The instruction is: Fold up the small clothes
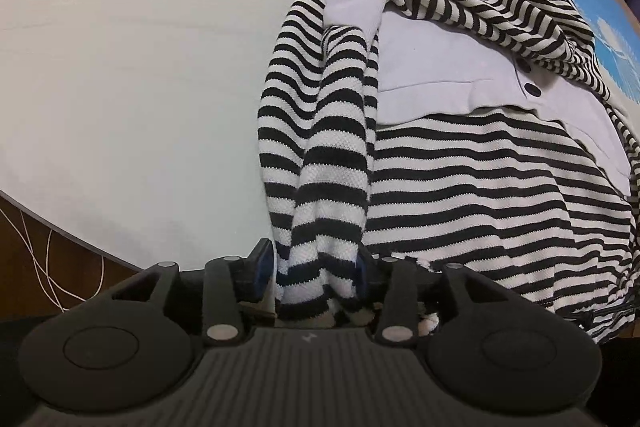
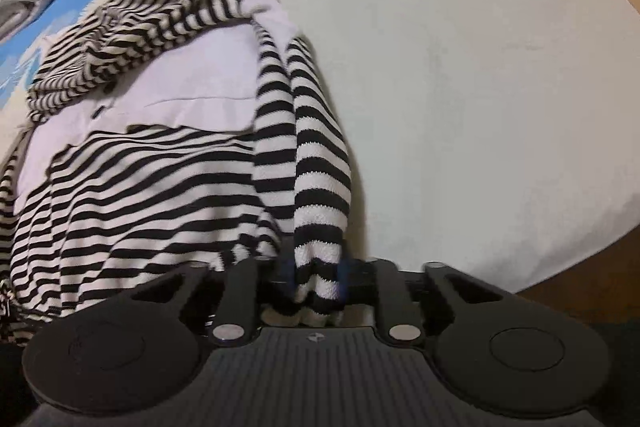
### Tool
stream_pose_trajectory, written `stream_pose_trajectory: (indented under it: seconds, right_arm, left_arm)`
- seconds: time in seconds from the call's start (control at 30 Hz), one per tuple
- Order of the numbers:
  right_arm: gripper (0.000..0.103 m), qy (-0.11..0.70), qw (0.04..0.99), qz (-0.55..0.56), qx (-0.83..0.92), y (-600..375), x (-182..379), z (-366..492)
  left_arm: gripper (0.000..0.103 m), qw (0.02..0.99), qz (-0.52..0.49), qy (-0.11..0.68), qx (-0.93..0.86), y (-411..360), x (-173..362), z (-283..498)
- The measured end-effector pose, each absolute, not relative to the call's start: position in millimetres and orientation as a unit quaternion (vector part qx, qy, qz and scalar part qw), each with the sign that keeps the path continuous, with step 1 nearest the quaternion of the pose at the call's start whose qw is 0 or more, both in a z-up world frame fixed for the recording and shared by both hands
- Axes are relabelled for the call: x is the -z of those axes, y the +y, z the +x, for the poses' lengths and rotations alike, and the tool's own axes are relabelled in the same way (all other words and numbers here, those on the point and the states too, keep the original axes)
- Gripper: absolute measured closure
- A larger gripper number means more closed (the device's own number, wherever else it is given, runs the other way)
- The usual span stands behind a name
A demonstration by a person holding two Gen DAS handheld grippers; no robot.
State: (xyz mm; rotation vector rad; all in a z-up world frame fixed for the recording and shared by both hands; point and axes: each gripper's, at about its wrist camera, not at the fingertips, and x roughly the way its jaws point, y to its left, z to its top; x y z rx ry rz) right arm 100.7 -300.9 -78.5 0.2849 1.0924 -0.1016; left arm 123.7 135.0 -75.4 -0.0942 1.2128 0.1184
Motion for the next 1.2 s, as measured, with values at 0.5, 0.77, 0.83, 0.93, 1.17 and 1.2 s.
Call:
stream_pose_trajectory:
  seconds: [0.5,0.77,0.83,0.93,1.17,1.2]
  right_arm:
    - [0.078,0.52,0.844,0.12,0.049,-299.1,76.8,98.7]
    - [0.068,0.535,0.835,0.118,0.051,-298.5,81.0,98.4]
    - [0.068,0.536,0.835,0.114,0.05,-297.9,81.0,98.2]
    - [0.067,0.537,0.835,0.112,0.049,-297.3,80.9,99.2]
    - [0.068,0.537,0.835,0.108,0.048,-296.2,80.8,99.0]
    - [0.068,0.536,0.836,0.106,0.047,-296.1,80.7,99.3]
  left_arm:
    - [0.047,0.823,-0.038,0.564,-0.061,138.3,72.3,121.9]
    - [0.044,0.819,-0.034,0.569,-0.062,138.9,75.1,121.6]
    - [0.044,0.819,-0.03,0.569,-0.062,138.1,76.0,121.6]
    - [0.044,0.82,-0.027,0.569,-0.061,137.7,76.1,121.3]
    - [0.045,0.821,-0.023,0.567,-0.06,136.7,76.4,121.3]
    - [0.045,0.821,-0.021,0.567,-0.06,136.2,76.5,121.2]
